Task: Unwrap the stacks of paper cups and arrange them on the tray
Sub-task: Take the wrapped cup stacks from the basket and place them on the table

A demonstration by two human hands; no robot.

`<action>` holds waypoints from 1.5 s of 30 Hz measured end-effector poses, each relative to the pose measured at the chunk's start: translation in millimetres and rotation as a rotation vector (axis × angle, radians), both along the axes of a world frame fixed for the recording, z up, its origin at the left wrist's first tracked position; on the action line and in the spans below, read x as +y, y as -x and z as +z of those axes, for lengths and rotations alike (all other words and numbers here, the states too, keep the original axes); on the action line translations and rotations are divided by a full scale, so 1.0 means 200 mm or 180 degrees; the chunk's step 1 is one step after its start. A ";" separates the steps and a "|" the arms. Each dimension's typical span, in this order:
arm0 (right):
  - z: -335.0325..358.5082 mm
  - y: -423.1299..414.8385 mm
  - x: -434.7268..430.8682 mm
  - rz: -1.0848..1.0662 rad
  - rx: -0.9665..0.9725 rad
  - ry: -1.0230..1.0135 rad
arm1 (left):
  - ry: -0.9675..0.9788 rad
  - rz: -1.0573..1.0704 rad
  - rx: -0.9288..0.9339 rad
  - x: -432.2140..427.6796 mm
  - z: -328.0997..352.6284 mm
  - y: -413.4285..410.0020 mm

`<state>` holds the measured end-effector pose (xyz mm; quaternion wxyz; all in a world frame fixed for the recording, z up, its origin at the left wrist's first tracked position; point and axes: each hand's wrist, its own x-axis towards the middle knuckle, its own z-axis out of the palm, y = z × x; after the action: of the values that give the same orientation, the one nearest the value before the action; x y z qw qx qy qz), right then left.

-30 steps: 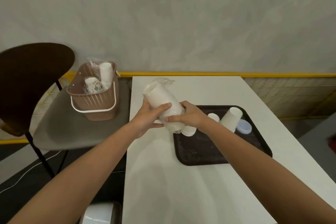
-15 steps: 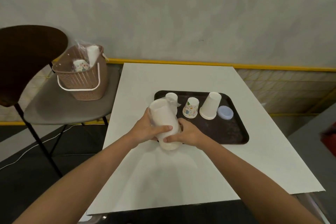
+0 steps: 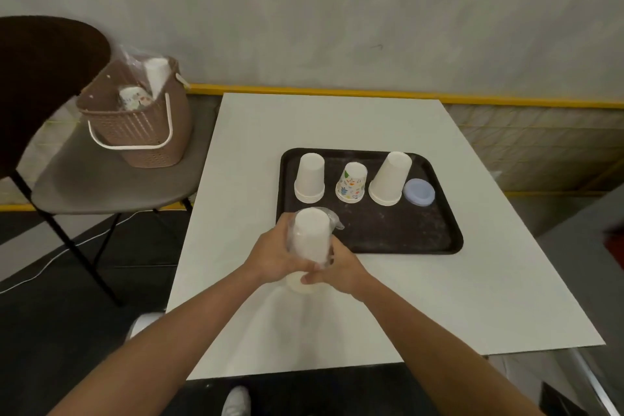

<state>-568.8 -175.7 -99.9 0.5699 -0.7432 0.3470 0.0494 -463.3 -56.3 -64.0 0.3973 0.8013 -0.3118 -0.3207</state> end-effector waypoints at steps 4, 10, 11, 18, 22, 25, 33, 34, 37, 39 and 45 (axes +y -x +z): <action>-0.05 0.03 0.01 0.0138 0.0004 0.0050 | -0.0086 -0.0172 -0.0141 0.01 -0.02 0.03; -0.07 0.05 0.03 0.0198 -0.0069 0.0068 | -0.0094 -0.0174 -0.0128 0.04 -0.06 0.04; -0.08 0.05 0.03 0.0214 -0.0074 0.0092 | -0.0102 -0.0180 -0.0137 0.05 -0.07 0.04; -0.08 0.06 0.06 0.0194 -0.0104 0.0099 | -0.0145 -0.0230 -0.0114 0.06 -0.06 0.05; -0.09 0.07 0.06 0.0211 -0.0099 0.0081 | -0.0160 -0.0249 -0.0085 0.07 -0.06 0.05; -0.09 0.08 0.06 0.0209 -0.0111 0.0051 | -0.0151 -0.0270 -0.0077 0.07 -0.07 0.05; -0.03 0.10 0.01 0.0411 -0.0047 0.0203 | 0.0080 -0.0382 -0.0021 0.10 -0.06 0.03; -0.01 0.10 0.00 0.0409 -0.0070 0.0178 | 0.0085 -0.0405 -0.0002 0.11 -0.06 0.03; 0.05 0.11 -0.04 0.0347 -0.0162 -0.0036 | 0.0039 -0.0462 -0.0010 0.12 -0.03 0.01; 0.11 0.10 -0.07 0.0347 -0.0275 -0.0217 | 0.0059 -0.0466 0.0009 0.13 0.01 -0.01; 0.32 0.06 -0.15 0.0719 -0.0460 -0.0340 | 0.0170 -0.0214 0.0075 0.16 0.10 -0.05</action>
<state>-580.8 -205.9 -35.7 0.6230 -0.7477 0.2160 0.0780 -453.7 -23.3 -44.5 0.4112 0.7757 -0.3423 -0.3348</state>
